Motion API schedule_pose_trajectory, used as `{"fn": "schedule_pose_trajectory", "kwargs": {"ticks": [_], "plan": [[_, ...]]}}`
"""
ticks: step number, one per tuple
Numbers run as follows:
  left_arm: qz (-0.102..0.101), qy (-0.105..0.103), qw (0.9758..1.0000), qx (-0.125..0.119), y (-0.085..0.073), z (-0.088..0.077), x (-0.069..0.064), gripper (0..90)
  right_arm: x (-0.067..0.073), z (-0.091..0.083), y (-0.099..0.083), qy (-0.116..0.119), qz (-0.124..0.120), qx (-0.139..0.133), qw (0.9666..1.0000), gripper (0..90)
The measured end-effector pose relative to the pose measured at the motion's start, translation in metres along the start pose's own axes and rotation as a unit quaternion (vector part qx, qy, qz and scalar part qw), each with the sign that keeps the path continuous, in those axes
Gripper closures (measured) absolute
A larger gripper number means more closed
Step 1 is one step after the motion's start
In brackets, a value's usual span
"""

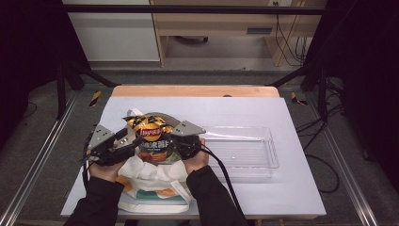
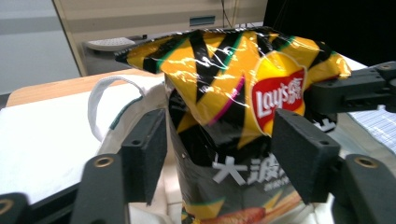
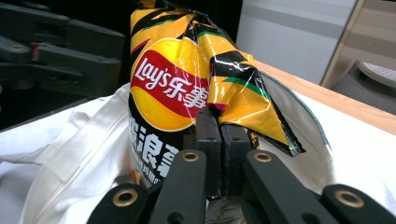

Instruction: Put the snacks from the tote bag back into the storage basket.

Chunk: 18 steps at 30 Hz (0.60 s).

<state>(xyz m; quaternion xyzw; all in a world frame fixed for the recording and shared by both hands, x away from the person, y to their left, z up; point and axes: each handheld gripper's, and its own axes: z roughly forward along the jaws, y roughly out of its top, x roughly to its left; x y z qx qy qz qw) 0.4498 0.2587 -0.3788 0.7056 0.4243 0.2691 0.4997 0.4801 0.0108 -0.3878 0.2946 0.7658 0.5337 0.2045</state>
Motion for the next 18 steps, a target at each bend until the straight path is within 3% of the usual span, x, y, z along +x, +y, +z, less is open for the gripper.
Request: {"fn": "schedule_pose_trajectory", "kwargs": {"ticks": [8, 14, 18], "plan": [[-0.002, -0.037, 0.9993, 0.003, 0.000, 0.012, 0.002, 34.4, 0.005, -0.001, 0.000, 0.016, -0.019, 0.000, 0.9997, 89.4], [-0.021, -0.039, 0.9990, 0.009, 0.000, 0.014, 0.003, 56.1, 0.002, -0.001, -0.001, 0.011, -0.014, 0.005, 0.9998, 89.3], [-0.017, -0.032, 0.9992, 0.014, -0.001, 0.015, 0.000, 66.2, 0.004, 0.000, -0.001, 0.010, -0.008, 0.003, 0.9999, 86.4]]}}
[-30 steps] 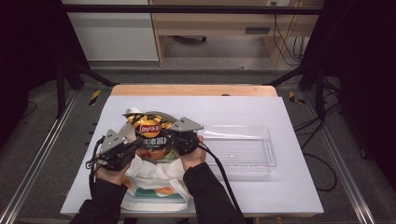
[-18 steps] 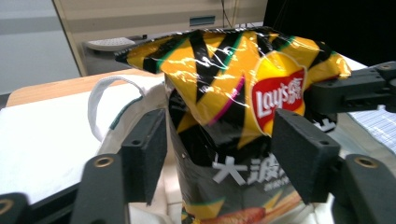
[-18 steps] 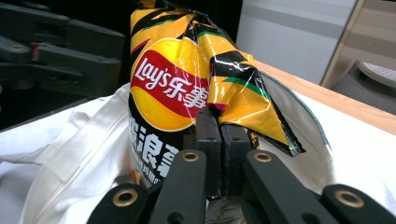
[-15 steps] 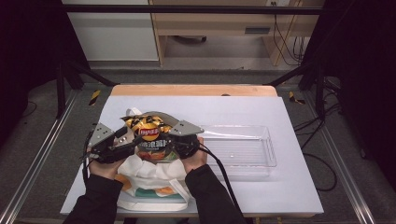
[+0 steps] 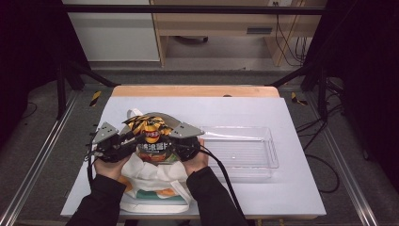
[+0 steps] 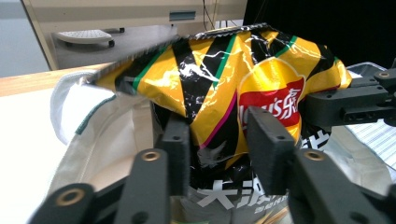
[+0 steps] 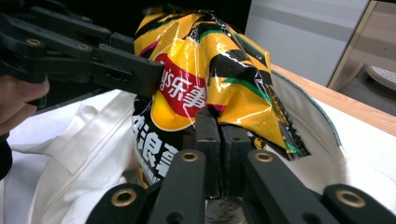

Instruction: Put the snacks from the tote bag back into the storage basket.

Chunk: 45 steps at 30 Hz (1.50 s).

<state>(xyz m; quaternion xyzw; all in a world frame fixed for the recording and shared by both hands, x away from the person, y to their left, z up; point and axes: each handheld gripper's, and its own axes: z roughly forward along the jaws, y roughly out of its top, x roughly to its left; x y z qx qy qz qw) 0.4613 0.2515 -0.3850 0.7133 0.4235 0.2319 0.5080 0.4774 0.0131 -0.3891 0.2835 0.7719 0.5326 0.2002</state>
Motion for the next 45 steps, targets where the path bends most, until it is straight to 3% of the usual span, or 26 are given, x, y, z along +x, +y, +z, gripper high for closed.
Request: {"fn": "schedule_pose_trajectory", "kwargs": {"ticks": [3, 5, 10, 13, 18, 24, 32, 45], "plan": [[0.009, 0.006, 0.9999, 0.004, -0.001, 0.001, -0.002, 78.5, -0.001, -0.001, 0.000, 0.000, 0.014, -0.007, 0.9999, 74.6], [0.011, 0.007, 0.9999, 0.004, -0.001, 0.000, -0.004, 83.9, -0.001, -0.001, 0.001, -0.015, 0.018, -0.010, 0.9997, 65.8], [0.015, 0.017, 0.9997, 0.003, -0.002, -0.003, -0.009, 87.2, -0.003, -0.003, 0.003, -0.024, 0.040, -0.016, 0.9988, 58.1], [0.020, 0.025, 0.9995, 0.003, -0.002, -0.005, -0.012, 89.1, -0.003, -0.004, 0.004, -0.020, 0.051, -0.015, 0.9984, 63.9], [0.020, 0.020, 0.9996, 0.001, 0.000, -0.011, -0.017, 88.9, -0.002, -0.007, 0.006, -0.019, 0.059, -0.012, 0.9980, 76.6], [0.016, 0.014, 0.9998, -0.005, 0.004, -0.019, -0.021, 88.7, -0.001, -0.013, 0.009, -0.009, 0.073, -0.011, 0.9973, 85.4], [0.011, 0.010, 0.9997, -0.020, 0.011, -0.030, -0.025, 88.8, 0.002, -0.022, 0.018, -0.002, 0.079, -0.019, 0.9967, 87.6], [0.005, 0.010, 0.9988, -0.047, 0.032, -0.053, -0.033, 89.2, 0.009, -0.040, 0.043, 0.006, 0.065, -0.041, 0.9970, 87.9]]}}
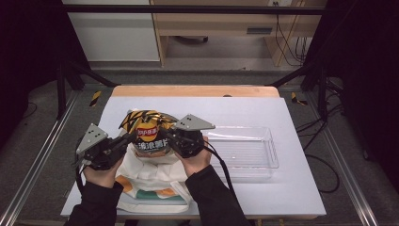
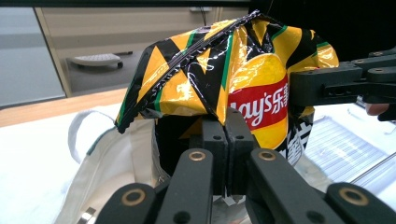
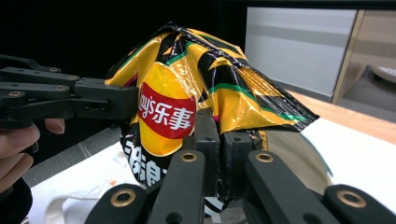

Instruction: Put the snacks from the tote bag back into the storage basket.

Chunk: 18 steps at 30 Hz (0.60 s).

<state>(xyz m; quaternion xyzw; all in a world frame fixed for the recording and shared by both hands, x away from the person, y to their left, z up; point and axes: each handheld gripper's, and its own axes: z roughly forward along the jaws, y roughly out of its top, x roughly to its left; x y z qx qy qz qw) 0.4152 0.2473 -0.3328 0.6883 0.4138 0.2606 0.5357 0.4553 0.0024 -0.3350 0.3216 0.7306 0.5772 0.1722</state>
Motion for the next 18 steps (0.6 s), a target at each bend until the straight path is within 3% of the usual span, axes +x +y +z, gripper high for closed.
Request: {"fn": "schedule_pose_trajectory", "kwargs": {"ticks": [9, 18], "plan": [[-0.001, -0.007, 0.9998, -0.017, 0.013, -0.008, -0.005, 89.3, 0.003, -0.011, 0.017, 0.005, -0.010, -0.012, 0.9999, 87.8], [0.006, -0.011, 0.9997, -0.020, 0.022, -0.009, -0.013, 89.3, 0.001, -0.021, 0.025, 0.003, -0.016, -0.017, 0.9997, 87.6]]}}
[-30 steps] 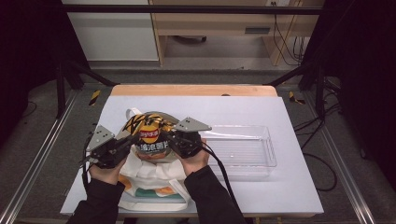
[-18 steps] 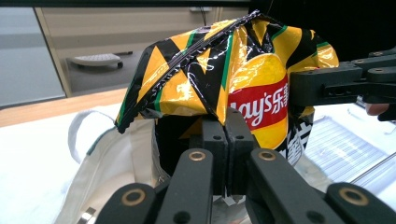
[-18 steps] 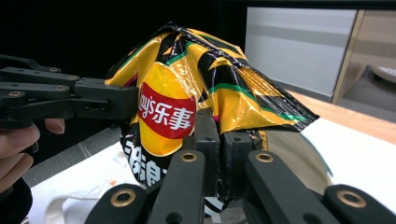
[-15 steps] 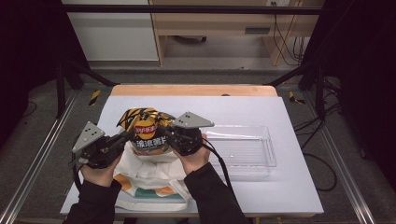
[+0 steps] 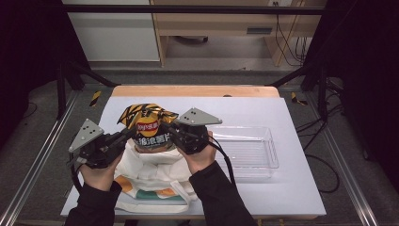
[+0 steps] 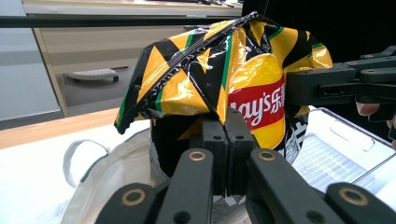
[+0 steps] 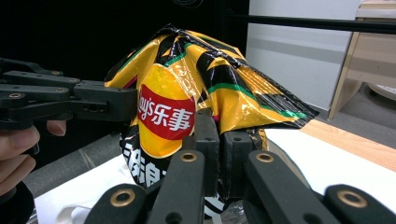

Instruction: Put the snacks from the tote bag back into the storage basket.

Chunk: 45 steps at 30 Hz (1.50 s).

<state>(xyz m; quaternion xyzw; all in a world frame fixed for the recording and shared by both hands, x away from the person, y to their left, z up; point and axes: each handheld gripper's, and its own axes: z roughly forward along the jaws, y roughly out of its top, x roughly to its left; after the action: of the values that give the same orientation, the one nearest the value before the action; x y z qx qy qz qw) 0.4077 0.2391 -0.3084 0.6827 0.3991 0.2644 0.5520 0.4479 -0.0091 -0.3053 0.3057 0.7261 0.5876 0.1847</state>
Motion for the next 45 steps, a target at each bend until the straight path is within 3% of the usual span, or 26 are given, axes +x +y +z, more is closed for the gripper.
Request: {"fn": "schedule_pose_trajectory", "kwargs": {"ticks": [10, 25, 33, 45], "plan": [[0.006, -0.009, 0.9999, -0.006, 0.016, 0.001, -0.008, 89.4, -0.002, -0.014, 0.012, -0.006, -0.005, -0.010, 0.9999, 87.6], [0.022, -0.021, 0.9995, -0.009, 0.042, 0.017, -0.027, 89.4, -0.014, -0.039, 0.030, -0.026, -0.007, -0.022, 0.9994, 87.6], [0.027, -0.035, 0.9990, -0.010, 0.052, 0.031, -0.042, 89.5, -0.026, -0.058, 0.035, -0.043, -0.008, -0.028, 0.9987, 87.6], [0.033, -0.059, 0.9977, -0.001, 0.054, 0.060, -0.065, 89.5, -0.048, -0.084, 0.029, -0.070, -0.003, -0.023, 0.9973, 87.5]]}}
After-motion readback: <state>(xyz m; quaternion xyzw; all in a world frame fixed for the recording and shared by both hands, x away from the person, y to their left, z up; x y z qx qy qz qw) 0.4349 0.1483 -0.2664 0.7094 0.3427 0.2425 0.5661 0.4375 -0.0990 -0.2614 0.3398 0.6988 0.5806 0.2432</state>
